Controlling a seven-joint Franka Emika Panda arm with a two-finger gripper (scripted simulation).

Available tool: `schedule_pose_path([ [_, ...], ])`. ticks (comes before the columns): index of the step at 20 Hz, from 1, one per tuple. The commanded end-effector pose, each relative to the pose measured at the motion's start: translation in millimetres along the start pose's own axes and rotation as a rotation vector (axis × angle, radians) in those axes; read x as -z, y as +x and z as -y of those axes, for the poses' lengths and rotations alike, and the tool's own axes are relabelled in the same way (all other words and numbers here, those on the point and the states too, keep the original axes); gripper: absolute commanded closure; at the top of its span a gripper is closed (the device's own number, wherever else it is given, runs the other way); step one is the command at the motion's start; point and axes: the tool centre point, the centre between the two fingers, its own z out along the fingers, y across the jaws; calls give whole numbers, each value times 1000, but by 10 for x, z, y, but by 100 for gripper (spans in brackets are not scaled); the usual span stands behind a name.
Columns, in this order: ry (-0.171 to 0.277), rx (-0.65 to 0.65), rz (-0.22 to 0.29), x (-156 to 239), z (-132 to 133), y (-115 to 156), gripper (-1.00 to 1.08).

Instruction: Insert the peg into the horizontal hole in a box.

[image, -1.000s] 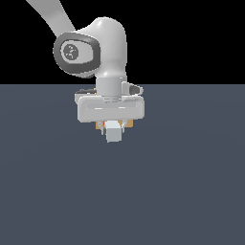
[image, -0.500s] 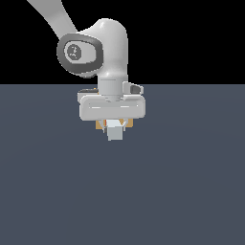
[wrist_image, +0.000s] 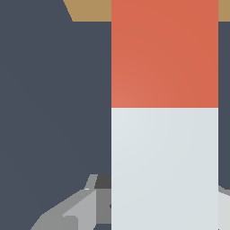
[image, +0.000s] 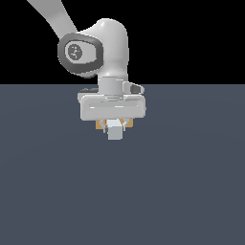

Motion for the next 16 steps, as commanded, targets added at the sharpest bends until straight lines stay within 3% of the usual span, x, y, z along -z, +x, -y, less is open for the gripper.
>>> schedule_pose_path([
  [1, -3, 1, 0, 14, -7, 48, 108],
  [16, -6, 1, 0, 27, -6, 905, 108],
])
